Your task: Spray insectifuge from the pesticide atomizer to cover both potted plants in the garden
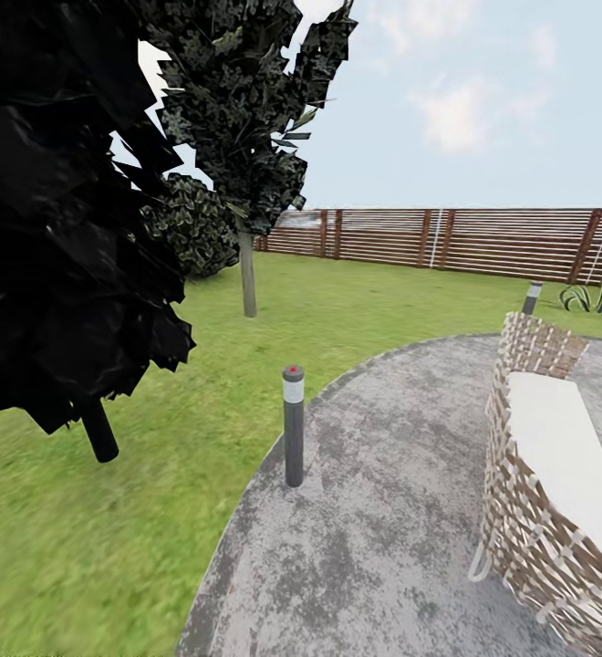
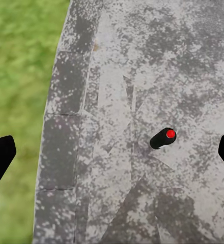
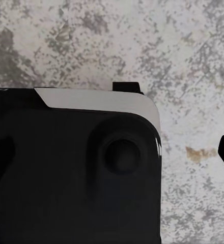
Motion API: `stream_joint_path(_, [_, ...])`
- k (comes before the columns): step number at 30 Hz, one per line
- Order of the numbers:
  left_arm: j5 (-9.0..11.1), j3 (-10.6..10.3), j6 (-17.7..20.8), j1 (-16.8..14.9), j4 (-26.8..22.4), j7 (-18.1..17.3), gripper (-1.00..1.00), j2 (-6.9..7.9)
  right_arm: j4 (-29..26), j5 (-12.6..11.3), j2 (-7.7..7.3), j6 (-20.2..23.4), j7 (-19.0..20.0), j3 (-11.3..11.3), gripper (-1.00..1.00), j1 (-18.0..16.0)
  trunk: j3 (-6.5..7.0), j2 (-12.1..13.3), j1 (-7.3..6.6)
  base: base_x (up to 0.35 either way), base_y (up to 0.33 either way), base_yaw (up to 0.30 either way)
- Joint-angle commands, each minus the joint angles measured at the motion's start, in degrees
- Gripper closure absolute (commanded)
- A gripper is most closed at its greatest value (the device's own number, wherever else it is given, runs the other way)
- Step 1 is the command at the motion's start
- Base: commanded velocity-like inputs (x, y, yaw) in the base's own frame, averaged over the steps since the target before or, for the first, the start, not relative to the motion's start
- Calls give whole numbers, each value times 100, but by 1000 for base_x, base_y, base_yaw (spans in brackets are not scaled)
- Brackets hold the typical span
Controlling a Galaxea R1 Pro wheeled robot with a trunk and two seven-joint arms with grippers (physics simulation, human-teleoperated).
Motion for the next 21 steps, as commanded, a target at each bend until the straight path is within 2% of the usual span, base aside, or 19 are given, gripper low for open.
stream_joint_path(1, [-7,-4,-19,-3,4,-7,-100,1,5,1,1,-18,-3,-2,-100,-3,-6,-3,0,0,-9,14])
stream_joint_path(13, [-4,41,-26,-5,11,-7,-100,9,13,11,-111,-10,4,24,-100,-2,-6,-3,0,-43,-212,2])
stream_joint_path(21, [-8,43,-28,-9,11,-7,-100,17,-18,5,-201,-11,-1,19,-100,-2,-6,-3,0,-28,-32,0])
